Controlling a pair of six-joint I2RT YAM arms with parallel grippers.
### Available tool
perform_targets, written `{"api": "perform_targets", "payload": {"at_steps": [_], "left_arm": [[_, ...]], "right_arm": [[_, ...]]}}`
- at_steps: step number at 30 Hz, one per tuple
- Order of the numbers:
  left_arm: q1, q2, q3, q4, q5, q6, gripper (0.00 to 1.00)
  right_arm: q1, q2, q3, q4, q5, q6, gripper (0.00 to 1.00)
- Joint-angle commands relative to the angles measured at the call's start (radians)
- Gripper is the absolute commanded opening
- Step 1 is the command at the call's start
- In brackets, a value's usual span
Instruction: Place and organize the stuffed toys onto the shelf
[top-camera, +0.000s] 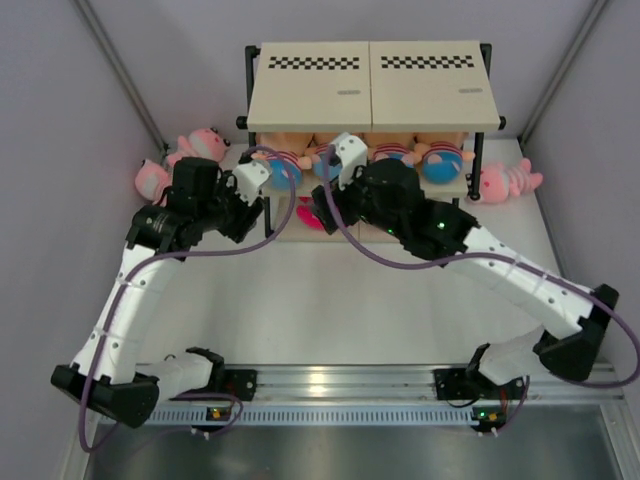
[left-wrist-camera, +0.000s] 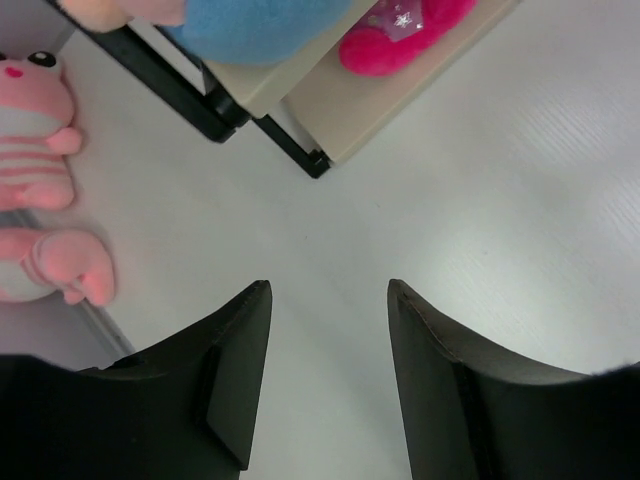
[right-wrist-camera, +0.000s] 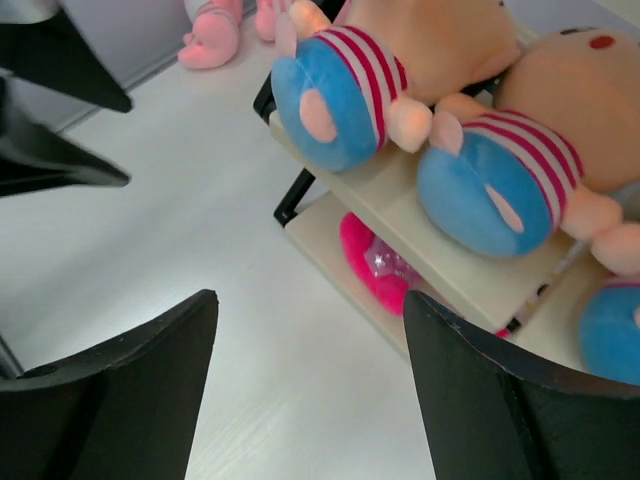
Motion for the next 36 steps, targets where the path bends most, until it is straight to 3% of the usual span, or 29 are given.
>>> {"api": "perform_targets", "payload": {"at_steps": [1,10,14,20,24,31,36], "left_arm": [[-0.010,0.041,-0.006,0.110,0.091,0.015,0.56],[-0.140,0.155,-0.053,0.342,-0.090,0.006,0.56],[-0.149,0.173,-0.093,0.482,-0.186,-0.005,0.56],[-0.151,0.215,-0.098,0.540,-0.207,-0.005,0.56],[-0.149,0.236,-0.081,0.539,-0.211,-0.008,0.57],[-0.149,0.244,-0.061,0.539,-0.208,-0.008,0.59],[-0.151,0.158,-0.113,0.488,-0.057,0.030,0.61]], "right_arm": [[0.003,-0.198,-0.057,-0.105,0.008,0.037,0.75],[-0.104,-0.505,-0.225,-0.286,0.251,0.122,0.78],[-0.184,-0.571,-0.255,-0.343,0.342,0.147,0.78],[-0.330,-0.626,-0.280,-0.397,0.383,0.179,0.78],[-0.449,-0.651,-0.301,-0.392,0.361,0.184,0.79],[-0.640,-0.620,-0.347,-0.378,0.183,0.182,0.79],[-0.767,-0.649,-0.355,-0.355,0.101,0.196,0.79]]}}
